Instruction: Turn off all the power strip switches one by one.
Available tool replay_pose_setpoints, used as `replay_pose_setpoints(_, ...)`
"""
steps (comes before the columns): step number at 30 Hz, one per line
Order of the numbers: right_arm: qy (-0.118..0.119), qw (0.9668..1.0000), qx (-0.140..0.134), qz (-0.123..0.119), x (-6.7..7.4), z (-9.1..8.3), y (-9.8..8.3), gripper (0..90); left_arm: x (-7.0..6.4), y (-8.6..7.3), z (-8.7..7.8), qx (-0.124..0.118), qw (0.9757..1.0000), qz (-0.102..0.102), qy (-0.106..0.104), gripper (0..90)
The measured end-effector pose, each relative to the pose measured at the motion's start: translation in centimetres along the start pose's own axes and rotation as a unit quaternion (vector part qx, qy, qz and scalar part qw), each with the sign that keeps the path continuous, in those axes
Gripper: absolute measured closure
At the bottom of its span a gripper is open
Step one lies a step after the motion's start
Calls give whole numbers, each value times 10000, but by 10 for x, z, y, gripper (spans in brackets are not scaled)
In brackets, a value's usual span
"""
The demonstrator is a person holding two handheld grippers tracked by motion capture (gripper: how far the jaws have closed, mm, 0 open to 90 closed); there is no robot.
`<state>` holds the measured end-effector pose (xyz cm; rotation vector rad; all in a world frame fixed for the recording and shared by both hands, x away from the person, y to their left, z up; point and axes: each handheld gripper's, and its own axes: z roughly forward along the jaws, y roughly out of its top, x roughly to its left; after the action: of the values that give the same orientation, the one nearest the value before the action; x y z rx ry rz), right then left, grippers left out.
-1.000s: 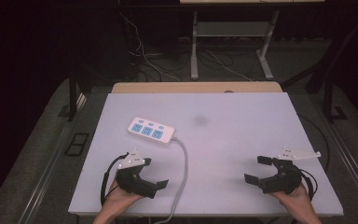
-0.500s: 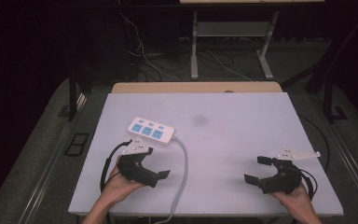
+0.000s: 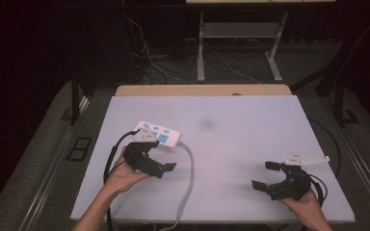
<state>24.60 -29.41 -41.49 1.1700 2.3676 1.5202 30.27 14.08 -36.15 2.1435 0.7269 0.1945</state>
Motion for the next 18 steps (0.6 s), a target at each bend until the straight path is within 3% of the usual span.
replay_pose_setpoints(18, 8, 9999, 95, -67, 1, 3, -1, 6, 23, 22, 1, 171, 9998, 42, 102, 0)
